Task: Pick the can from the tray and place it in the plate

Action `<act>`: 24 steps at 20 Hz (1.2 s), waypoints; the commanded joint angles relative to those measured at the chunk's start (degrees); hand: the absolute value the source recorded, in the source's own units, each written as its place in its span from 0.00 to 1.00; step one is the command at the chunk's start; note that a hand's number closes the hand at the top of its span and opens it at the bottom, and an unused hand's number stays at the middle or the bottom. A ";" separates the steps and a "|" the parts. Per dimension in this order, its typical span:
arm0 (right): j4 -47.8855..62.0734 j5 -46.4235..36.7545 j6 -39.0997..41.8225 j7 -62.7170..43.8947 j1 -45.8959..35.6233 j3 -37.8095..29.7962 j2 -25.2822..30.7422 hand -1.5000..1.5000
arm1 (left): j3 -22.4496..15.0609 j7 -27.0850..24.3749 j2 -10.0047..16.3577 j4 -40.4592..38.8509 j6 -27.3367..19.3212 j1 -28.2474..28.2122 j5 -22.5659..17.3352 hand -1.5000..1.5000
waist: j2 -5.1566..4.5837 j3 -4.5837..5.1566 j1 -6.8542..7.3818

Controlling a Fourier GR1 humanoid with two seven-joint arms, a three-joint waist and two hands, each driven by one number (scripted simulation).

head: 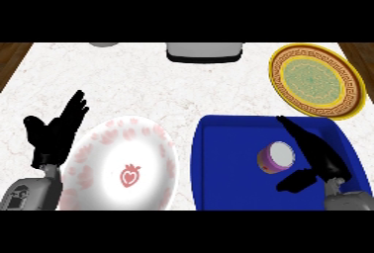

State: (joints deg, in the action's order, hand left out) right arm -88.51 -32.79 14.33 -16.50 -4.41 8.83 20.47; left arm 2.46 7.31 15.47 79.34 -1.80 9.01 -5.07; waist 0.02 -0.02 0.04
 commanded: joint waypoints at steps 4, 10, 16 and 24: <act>2.33 -3.86 3.88 0.22 -0.95 1.35 -2.00 0.00 | 2.23 0.07 -0.51 -2.23 1.93 2.07 0.38 0.50 | -0.03 0.02 -0.06; 7.29 -7.10 3.40 7.41 -3.53 4.11 -3.65 1.00 | 0.92 2.01 -2.89 -0.58 -1.02 2.26 3.10 0.50 | -0.04 0.01 0.05; 1.36 -7.11 2.88 7.45 0.86 1.65 -5.83 1.00 | 2.71 0.12 -2.66 -0.89 2.62 0.49 2.20 0.50 | 0.02 0.02 -0.15; 6.62 -11.09 5.35 21.03 -10.29 9.67 -4.20 1.00 | 2.01 1.74 -3.64 -0.47 1.80 3.23 2.41 0.50 | -0.20 0.01 0.90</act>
State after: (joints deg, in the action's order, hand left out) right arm -82.45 -42.87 16.37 -0.81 -9.72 14.15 15.64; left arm 4.57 8.79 12.55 79.33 0.13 10.21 -2.36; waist -0.01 0.03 0.45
